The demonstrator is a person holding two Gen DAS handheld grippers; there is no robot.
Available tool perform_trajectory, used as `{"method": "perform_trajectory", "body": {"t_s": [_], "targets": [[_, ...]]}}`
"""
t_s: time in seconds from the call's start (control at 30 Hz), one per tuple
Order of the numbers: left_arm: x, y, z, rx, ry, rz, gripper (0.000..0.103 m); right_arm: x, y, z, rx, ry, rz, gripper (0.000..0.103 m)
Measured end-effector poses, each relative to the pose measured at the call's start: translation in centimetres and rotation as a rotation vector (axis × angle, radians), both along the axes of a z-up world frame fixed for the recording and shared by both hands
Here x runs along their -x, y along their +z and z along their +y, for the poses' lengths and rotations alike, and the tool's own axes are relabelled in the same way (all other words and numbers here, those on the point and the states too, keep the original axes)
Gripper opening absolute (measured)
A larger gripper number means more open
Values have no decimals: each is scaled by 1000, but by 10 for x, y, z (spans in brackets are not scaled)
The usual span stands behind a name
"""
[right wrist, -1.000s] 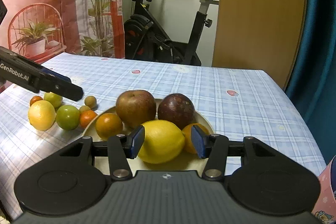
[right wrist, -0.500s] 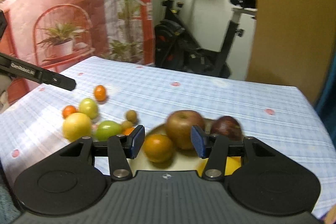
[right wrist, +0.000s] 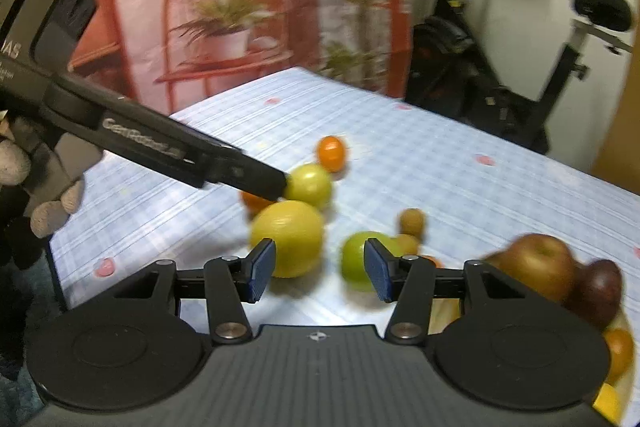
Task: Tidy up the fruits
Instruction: 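Move the left tool to the large yellow grapefruit in the pile, then close the left tool's fingers around the grapefruit and hold it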
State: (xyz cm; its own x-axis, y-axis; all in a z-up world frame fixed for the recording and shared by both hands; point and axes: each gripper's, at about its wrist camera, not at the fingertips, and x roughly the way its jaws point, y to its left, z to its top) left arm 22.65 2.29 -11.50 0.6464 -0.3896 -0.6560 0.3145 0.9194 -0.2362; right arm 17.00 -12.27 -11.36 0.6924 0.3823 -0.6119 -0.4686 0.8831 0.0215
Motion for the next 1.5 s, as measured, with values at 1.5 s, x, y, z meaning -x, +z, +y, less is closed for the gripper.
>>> {"method": "perform_trajectory", "body": {"t_s": [1.5], "targets": [[4,-23,-13,9,-54,25,58,-15,-30,14,-67,-3,80,47]]}}
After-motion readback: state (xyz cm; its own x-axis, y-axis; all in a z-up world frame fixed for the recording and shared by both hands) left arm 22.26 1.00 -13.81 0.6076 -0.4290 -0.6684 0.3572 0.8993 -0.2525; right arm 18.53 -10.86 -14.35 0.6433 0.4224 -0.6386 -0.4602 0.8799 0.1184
